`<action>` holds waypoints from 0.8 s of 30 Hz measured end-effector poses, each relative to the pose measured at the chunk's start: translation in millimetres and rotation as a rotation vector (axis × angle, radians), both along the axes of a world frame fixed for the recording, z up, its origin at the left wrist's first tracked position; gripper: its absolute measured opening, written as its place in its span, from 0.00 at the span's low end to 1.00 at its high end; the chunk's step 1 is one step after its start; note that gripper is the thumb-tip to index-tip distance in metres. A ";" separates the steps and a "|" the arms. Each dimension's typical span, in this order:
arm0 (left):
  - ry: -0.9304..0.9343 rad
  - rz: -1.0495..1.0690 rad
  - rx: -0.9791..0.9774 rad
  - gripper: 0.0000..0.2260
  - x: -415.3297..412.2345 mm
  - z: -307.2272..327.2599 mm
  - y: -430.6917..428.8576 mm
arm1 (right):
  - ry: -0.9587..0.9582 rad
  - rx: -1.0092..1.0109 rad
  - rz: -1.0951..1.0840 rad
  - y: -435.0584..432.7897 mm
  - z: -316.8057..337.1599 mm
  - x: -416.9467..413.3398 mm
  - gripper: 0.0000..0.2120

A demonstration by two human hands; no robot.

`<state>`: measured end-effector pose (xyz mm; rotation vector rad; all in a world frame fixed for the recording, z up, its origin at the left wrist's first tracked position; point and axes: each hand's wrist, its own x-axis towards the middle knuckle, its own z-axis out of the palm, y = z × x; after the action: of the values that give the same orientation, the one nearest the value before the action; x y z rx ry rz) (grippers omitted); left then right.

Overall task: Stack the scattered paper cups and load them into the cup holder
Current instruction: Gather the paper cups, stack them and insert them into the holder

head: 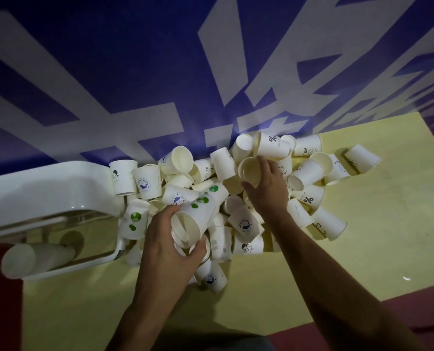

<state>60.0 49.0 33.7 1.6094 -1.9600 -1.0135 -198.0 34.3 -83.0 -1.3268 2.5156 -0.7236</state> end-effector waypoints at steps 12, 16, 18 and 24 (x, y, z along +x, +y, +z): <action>0.052 -0.069 -0.059 0.34 49.3 -2.6 -1.1 | -0.096 -0.240 -0.104 54.1 73.8 51.2 0.36; 0.088 -0.085 -0.047 0.32 83.4 -2.4 -5.4 | -0.308 -0.386 -0.120 75.1 119.9 120.1 0.34; 0.099 -0.090 -0.049 0.33 104.7 -1.5 -8.9 | -0.367 -0.408 -0.090 80.6 133.8 157.4 0.33; 0.092 -0.050 -0.091 0.34 198.0 1.9 -22.1 | -0.466 -0.379 0.066 68.9 139.9 265.3 0.32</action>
<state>258.0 26.9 35.7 1.4468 -1.9637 -0.9847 67.3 103.2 56.8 -1.1630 2.0197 -1.3655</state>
